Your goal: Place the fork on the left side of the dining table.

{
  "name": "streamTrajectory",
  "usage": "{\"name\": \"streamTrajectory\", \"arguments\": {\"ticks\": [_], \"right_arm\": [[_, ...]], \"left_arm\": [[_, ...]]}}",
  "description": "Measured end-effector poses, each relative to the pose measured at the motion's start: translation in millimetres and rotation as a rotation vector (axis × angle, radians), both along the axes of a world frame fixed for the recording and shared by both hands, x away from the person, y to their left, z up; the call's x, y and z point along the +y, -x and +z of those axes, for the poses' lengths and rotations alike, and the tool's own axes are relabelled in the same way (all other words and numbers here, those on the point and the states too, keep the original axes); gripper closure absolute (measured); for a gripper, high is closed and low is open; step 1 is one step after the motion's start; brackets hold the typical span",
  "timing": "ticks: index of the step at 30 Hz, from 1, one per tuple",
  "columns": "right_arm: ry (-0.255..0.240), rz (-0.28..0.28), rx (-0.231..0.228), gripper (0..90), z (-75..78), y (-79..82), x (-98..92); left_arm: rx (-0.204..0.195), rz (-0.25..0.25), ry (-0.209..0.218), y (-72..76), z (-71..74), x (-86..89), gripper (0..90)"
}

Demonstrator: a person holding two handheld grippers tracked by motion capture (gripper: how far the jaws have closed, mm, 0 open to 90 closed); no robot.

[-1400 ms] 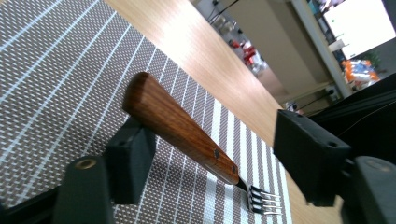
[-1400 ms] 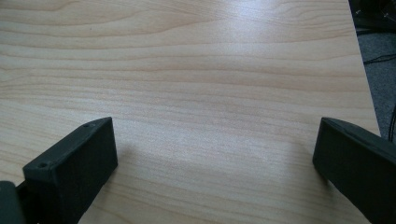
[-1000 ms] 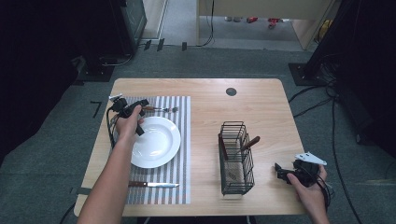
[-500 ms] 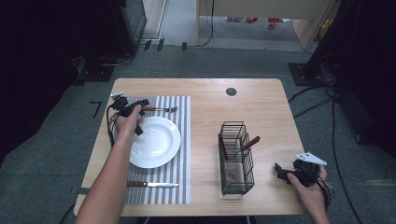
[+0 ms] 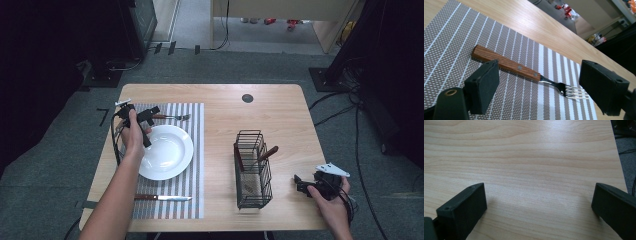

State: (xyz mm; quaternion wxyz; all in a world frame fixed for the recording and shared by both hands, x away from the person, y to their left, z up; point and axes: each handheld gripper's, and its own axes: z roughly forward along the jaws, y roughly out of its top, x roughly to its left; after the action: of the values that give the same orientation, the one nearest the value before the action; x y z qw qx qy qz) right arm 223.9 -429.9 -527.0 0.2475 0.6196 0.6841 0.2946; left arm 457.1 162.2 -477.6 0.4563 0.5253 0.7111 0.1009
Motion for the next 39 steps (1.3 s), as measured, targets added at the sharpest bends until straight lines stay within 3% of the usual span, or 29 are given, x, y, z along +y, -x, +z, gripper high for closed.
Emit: {"name": "streamTrajectory", "arguments": {"ticks": [2, 4, 15, 18, 20, 22, 34, 39], "right_arm": [[0.0, 0.0, 0.0, 0.0, 0.0, 0.0, 0.0], [0.0, 0.0, 0.0, 0.0, 0.0, 0.0, 0.0], [0.0, 0.0, 0.0, 0.0, 0.0, 0.0, 0.0], [0.0, 0.0, 0.0, 0.0, 0.0, 0.0, 0.0], [0.0, 0.0, 0.0, 0.0, 0.0, 0.0, 0.0], [0.0, 0.0, 0.0, 0.0, 0.0, 0.0, 0.0], [0.0, -0.001, 0.0, 0.0, 0.0, 0.0, 0.1], [0.0, 0.0, 0.0, 0.0, 0.0, 0.0, 0.1]], "left_arm": [[0.007, -0.03, -0.053, 4.3, 3.4, -0.9, 17.0], [-0.011, -0.04, -0.062, 8.1, 6.6, -0.3, 15.9], [-0.111, -0.071, -0.05, 32.7, 22.1, 6.5, 12.1], [-0.144, -0.093, -0.117, 44.6, 26.2, 9.1, 11.0], [-0.159, -0.099, -0.129, 50.3, 28.3, 9.8, 11.5], [-0.161, -0.114, -0.129, 53.6, 29.9, 9.7, 11.5], [-0.186, -0.167, -0.221, 88.0, 36.8, 14.2, 10.4], [-0.187, -0.183, -0.22, 97.0, 35.4, 16.5, 10.4]]}}
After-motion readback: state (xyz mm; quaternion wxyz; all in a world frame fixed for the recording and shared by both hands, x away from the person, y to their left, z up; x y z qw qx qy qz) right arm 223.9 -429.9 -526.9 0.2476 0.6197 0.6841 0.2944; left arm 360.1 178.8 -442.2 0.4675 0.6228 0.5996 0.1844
